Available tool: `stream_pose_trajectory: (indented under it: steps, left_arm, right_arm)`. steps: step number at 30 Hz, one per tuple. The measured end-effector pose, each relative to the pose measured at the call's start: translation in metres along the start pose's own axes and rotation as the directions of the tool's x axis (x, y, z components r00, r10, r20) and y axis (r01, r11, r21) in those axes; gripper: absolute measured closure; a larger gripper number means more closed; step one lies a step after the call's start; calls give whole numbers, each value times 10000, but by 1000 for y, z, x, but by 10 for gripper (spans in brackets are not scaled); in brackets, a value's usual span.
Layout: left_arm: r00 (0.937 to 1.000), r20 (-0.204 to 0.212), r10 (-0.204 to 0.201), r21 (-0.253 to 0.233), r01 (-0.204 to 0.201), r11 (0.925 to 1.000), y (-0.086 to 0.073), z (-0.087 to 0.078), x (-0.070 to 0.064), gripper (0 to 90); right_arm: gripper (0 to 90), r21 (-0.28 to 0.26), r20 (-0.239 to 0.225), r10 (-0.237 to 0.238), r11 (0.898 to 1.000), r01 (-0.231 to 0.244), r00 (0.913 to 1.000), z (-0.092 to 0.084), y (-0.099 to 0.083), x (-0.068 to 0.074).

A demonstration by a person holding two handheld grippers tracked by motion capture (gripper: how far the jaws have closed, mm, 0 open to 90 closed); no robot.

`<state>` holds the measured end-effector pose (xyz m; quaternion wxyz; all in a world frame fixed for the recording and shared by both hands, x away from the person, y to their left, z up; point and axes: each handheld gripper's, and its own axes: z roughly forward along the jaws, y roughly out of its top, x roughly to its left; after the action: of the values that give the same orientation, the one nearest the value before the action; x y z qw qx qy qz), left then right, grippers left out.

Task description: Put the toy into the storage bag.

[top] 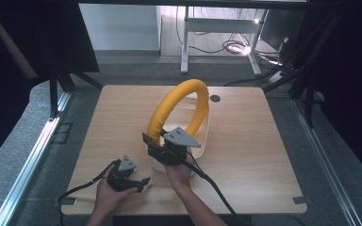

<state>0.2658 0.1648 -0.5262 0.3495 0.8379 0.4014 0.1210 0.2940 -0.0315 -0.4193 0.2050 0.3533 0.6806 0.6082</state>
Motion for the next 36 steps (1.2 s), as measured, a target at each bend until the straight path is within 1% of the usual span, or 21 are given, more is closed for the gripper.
stream_pose_trajectory:
  steps: [1, 3, 4, 7, 9, 12, 13, 16, 17, 19, 23, 27, 29, 30, 31, 32, 33, 34, 35, 36]
  left_arm:
    - [10000, 0, -4, 14, 4, 10000, 0, 0, 0, 200]
    - [10000, -7, -2, 18, 2, 10000, 0, 0, 0, 200]
    - [10000, -8, 0, 14, 0, 10000, 0, 0, 0, 200]
    - [10000, -32, 13, 5, -13, 10000, 0, 0, 0, 200]
    - [10000, -19, 19, 13, -19, 10000, 0, 0, 0, 200]
    - [10000, -22, 4, 4, -4, 10000, 0, 0, 0, 199]
    - [10000, -22, 4, 4, -4, 10000, 0, 0, 0, 200]
    - [10000, -9, 32, -10, -32, 10000, 0, 0, 0, 199]
    - [10000, -9, 32, -10, -32, 10000, 0, 0, 0, 199]
    - [10000, 5, -7, -9, 7, 10000, 0, 0, 0, 199]
    - [10000, 13, -10, -10, 10, 10000, 0, 0, 0, 198]
    - [10000, 12, 26, -26, -26, 10000, 0, 0, 0, 198]
    - [10000, 7, 24, -25, -24, 10000, 0, 0, 0, 198]
    - [10000, 13, 23, -26, -23, 10000, 0, 0, 0, 198]
    - [10000, 8, 43, -23, -43, 10000, 0, 0, 0, 198]
    - [10000, 9, 43, -13, -43, 10000, 0, 0, 0, 198]
    - [10000, 9, 43, -13, -43, 10000, 0, 0, 0, 198]
    - [10000, 19, 58, -5, -58, 10000, 0, 0, 0, 198]
    - [10000, 19, 58, -5, -58, 10000, 0, 0, 0, 198]
    - [10000, 11, 65, 16, -65, 10000, 0, 0, 0, 198]
  right_arm:
    - [480, 126, 27, -78, 9999, 78, 10000, 0, -1, 0]
    - [480, 174, 33, -124, 9998, 123, 9999, 0, -2, 0]
    - [480, 283, 71, -111, 9995, 109, 9999, -1, -3, 1]
    - [479, 345, 59, -25, 9994, 23, 10000, -2, -2, 0]
    - [461, 399, 35, 1, 9992, -2, 10000, -4, 0, -1]
    - [420, 404, 129, -67, 9992, 62, 9999, -5, 2, -3]
    - [420, 404, 129, -67, 9992, 62, 9999, -5, 2, -3]
    - [344, 370, 294, 58, 9993, -69, 9996, -7, 2, -5]
    - [344, 370, 294, 58, 9993, -69, 9996, -7, 2, -5]
    - [304, 243, 341, 105, 9996, -114, 9994, -10, 3, -6]
    - [279, 173, 304, 204, 9996, -209, 9993, -13, 5, -8]
    - [267, 114, 111, 169, 9998, -170, 9998, -20, 7, -9]
    - [260, 120, 86, 144, 9998, -145, 9999, -24, 8, -11]
    - [260, 84, 32, 125, 9999, -126, 9999, -28, 9, -14]
    - [260, 84, 32, 125, 9999, -126, 9999, -28, 9, -14]
    - [260, 44, 21, 116, 9999, -116, 9999, -33, 9, -17]
    - [260, 44, 21, 116, 9999, -116, 9999, -33, 9, -17]
    - [260, 44, 4, 132, 9999, -132, 9999, -39, 10, -21]
    - [260, 44, 4, 132, 9999, -132, 9999, -39, 10, -21]
    - [261, 14, 21, 37, 10000, -37, 10000, -43, 10, -24]
